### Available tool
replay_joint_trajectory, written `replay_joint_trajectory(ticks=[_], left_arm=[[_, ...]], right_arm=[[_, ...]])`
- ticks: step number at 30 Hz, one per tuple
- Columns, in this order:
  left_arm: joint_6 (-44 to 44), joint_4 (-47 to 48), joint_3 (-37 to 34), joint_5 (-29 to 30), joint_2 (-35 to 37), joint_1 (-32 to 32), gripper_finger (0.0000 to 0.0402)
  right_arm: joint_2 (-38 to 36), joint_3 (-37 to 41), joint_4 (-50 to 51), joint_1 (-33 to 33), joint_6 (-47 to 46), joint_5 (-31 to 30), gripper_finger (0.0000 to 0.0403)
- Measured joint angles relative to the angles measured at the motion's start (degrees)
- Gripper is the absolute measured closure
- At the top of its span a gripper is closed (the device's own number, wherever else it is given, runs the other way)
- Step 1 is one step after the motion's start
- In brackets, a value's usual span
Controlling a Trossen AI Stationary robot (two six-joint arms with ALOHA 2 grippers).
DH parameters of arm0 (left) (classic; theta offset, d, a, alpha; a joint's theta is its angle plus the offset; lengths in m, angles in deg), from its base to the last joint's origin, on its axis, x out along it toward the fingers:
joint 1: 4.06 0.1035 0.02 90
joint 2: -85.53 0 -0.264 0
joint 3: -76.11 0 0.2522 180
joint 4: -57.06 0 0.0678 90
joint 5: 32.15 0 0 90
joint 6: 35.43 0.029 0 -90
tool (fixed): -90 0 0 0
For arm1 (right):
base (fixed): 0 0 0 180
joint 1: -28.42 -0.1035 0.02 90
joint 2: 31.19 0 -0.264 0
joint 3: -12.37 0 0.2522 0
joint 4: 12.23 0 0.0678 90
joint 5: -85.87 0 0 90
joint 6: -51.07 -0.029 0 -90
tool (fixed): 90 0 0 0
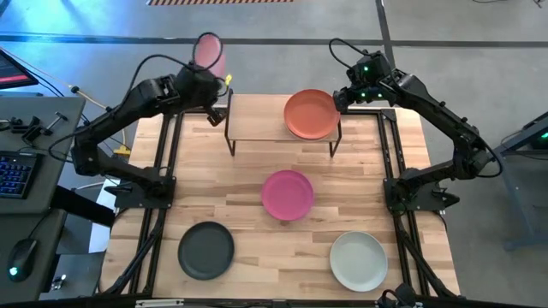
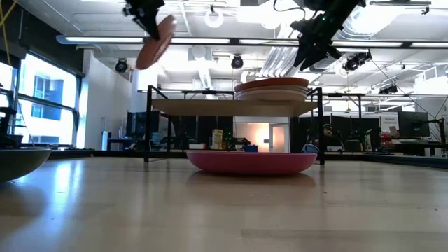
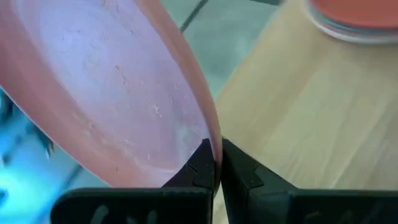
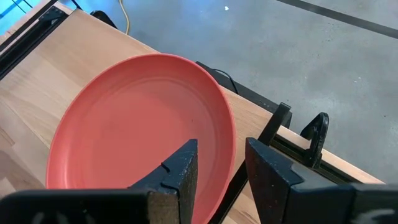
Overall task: Place and stack plates onto a shelf
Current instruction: Put the light pink plate on the shelf
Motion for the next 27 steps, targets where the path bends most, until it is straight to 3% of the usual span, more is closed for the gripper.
replay_joint_trajectory(ticks=[14,22,27], left_arm=[[26.2,0.4,6.9,-2.2,-13.0,-7.2,0.0401],[36.0,3.0,7.2,4.9,-18.3,-12.1,0.0401],[38.2,7.5,7.2,5.8,-20.3,-13.1,0.0401]], right_arm=[[0.0,0.0,0.0,0.0,0.0,0.0,0.0289],[0.0,0.0,0.0,0.0,0.0,0.0,0.0289],[0.0,0.0,0.1,0.0,0.0,0.0,0.0289]])
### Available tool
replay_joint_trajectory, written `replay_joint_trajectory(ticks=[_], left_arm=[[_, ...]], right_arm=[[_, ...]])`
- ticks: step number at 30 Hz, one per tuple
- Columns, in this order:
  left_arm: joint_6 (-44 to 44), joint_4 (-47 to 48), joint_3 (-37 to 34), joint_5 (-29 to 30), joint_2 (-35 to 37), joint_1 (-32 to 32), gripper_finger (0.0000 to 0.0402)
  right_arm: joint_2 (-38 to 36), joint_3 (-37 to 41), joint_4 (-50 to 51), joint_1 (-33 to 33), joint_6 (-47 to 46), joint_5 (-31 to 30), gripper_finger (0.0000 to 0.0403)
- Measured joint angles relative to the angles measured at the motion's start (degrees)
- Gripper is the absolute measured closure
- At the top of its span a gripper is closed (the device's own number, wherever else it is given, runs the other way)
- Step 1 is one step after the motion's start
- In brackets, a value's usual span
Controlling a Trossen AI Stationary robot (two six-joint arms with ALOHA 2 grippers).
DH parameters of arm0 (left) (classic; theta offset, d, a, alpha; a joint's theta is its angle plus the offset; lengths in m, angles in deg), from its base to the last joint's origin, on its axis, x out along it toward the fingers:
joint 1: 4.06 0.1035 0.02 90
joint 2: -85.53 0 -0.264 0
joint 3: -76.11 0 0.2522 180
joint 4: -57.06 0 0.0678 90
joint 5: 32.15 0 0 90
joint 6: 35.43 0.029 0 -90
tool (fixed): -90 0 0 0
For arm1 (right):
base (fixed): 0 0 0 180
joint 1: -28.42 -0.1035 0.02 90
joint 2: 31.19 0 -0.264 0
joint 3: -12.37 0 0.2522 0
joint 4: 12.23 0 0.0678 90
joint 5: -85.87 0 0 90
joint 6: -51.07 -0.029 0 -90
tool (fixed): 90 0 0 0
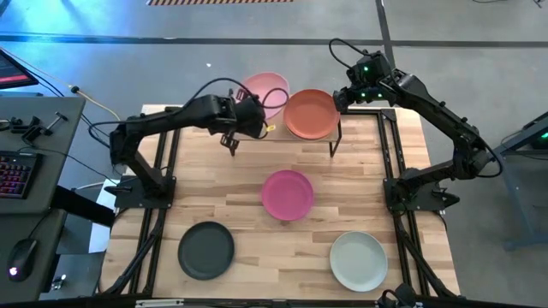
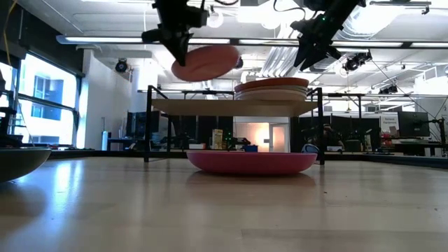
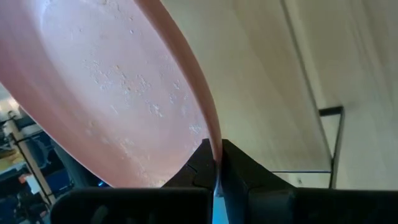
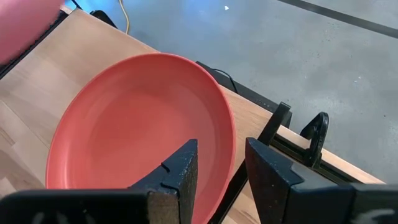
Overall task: Place and stack plates onto a shelf
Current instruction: Put the light pink plate on the shelf
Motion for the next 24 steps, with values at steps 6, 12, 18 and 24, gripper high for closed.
replay_joint_trajectory(ticks=[6,12,18,24], left_arm=[[1.0,1.3,0.0,-0.8,-1.9,-0.7,0.0401],[-1.1,3.0,-0.3,-3.3,-2.6,-1.0,0.0401],[-2.5,3.2,-0.3,-3.8,-2.6,-1.0,0.0401],[-9.4,1.4,-0.3,-9.4,-2.6,-0.8,0.0401]], right_arm=[[0.0,0.0,0.3,0.0,0.0,0.0,0.0289],[0.0,0.0,0.5,0.0,0.7,0.0,0.0289],[0.0,0.0,1.0,0.0,1.3,0.0,0.0289],[0.0,0.0,2.4,0.0,1.5,0.0,0.0289]])
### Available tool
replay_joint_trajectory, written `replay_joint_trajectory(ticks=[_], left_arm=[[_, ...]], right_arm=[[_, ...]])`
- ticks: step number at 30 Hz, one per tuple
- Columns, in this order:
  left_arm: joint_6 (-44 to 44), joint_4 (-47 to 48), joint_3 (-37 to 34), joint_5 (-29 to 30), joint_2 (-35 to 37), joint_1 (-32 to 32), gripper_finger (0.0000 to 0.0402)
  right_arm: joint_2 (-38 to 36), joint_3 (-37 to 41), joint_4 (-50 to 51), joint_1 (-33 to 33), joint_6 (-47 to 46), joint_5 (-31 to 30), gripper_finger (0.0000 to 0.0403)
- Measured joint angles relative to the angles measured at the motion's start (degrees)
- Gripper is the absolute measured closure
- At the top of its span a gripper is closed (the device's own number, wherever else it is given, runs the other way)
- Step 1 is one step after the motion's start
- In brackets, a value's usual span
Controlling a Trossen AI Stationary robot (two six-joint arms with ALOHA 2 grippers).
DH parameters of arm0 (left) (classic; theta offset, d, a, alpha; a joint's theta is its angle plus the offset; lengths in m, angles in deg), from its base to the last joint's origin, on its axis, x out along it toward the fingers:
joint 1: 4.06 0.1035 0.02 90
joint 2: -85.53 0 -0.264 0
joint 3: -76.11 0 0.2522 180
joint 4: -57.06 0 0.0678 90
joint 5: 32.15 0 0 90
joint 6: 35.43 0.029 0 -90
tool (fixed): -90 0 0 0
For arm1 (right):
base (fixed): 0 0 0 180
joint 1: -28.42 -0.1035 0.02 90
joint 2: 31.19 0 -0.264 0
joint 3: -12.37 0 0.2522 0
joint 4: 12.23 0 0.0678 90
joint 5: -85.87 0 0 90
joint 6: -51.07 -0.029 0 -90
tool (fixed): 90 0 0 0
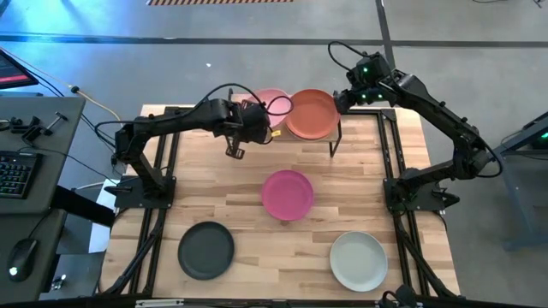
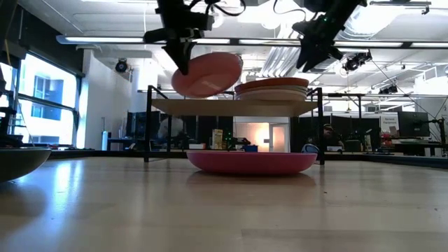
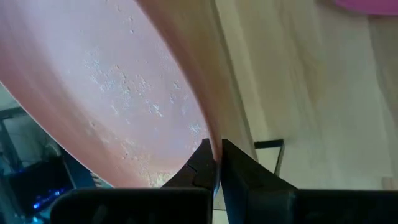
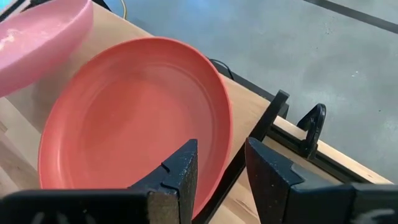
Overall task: Place and stack plates onto a shelf
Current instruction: Put the light pink plate on the shelf
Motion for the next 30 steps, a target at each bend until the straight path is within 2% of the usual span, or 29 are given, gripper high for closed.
replay_joint_trajectory(ticks=[12,24,30], left_arm=[[-11.5,2.3,0.0,-2.3,0.0,2.0,0.0401],[-13.5,3.6,0.0,-4.5,0.0,3.5,0.04],[-14.9,3.8,0.0,-4.2,0.0,3.5,0.0376]], right_arm=[[0.0,0.0,0.7,0.0,0.0,0.0,0.0289],[0.0,0.0,0.7,0.0,0.0,0.0,0.0289],[0.0,0.0,0.7,0.0,0.0,0.0,0.0289]])
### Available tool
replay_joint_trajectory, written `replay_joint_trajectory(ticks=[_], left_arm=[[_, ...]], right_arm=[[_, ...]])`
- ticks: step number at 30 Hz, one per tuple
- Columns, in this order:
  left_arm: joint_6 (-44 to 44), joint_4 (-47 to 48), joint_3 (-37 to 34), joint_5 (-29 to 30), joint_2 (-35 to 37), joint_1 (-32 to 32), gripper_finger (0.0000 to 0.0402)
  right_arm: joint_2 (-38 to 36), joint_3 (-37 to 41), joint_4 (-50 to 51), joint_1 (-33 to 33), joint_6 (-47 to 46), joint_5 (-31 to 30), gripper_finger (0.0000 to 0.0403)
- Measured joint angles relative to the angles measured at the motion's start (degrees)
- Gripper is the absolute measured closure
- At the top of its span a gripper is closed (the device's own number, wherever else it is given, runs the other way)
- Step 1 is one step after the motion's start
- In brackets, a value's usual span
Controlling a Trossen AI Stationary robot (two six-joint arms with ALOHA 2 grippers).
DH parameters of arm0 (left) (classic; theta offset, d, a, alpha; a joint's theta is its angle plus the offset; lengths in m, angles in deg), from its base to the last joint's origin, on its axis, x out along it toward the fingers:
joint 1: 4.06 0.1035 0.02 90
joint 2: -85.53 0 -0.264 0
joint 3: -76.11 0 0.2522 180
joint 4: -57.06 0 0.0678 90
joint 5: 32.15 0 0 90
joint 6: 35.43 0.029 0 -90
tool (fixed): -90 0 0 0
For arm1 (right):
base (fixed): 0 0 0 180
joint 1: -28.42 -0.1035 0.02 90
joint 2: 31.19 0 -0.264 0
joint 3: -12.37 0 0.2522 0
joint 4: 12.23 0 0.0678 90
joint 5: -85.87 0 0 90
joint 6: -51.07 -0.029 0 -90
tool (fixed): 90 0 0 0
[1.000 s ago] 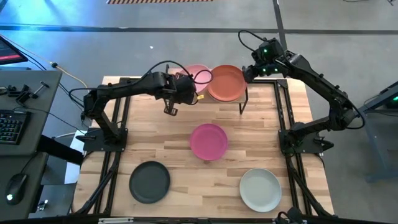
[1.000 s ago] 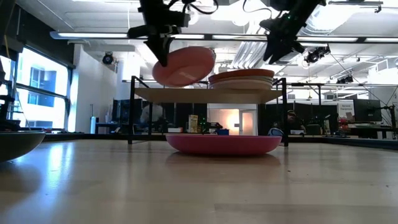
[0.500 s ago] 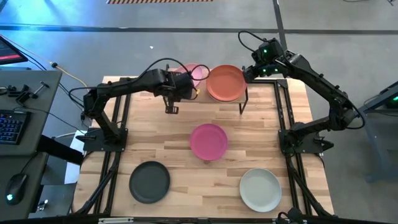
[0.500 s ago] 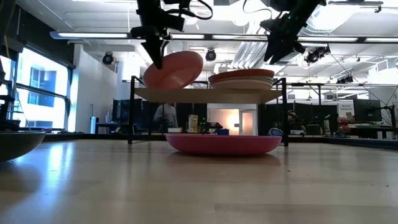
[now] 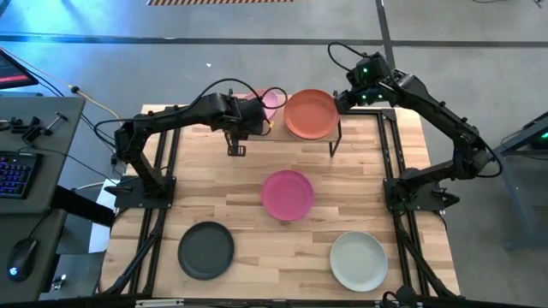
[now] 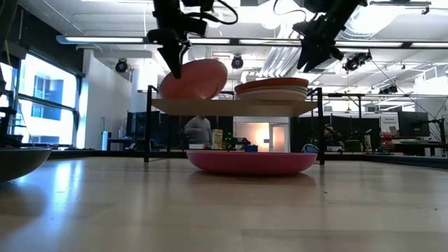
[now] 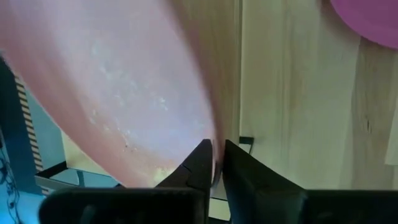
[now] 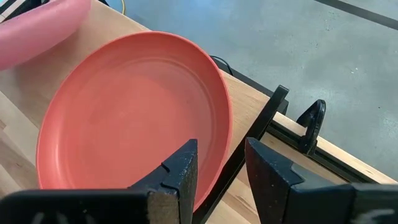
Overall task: Place and stack plates onto a shelf
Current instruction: Put the light pink plate on the shelf, then stack the black plate on top of the light pink plate on the shelf
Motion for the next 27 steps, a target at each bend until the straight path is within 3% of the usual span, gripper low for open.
replay_joint_trajectory(ticks=[10,21,24,27], left_arm=[[-0.6,0.2,0.0,0.0,0.0,0.0,0.0326],[-5.0,6.0,1.3,2.3,0.0,-0.7,0.0304],[-9.6,10.0,1.5,-1.0,0.4,-1.7,0.0305],[-15.5,14.4,1.6,-8.8,0.4,-3.3,0.0306]], right_arm=[[0.0,0.0,0.0,0.0,0.0,0.0,0.0289],[0.0,0.0,0.1,0.0,-0.2,0.0,0.0289],[0.0,0.0,0.8,0.0,-0.2,0.1,0.0289],[0.0,0.0,1.9,0.0,-0.2,0.6,0.0289]])
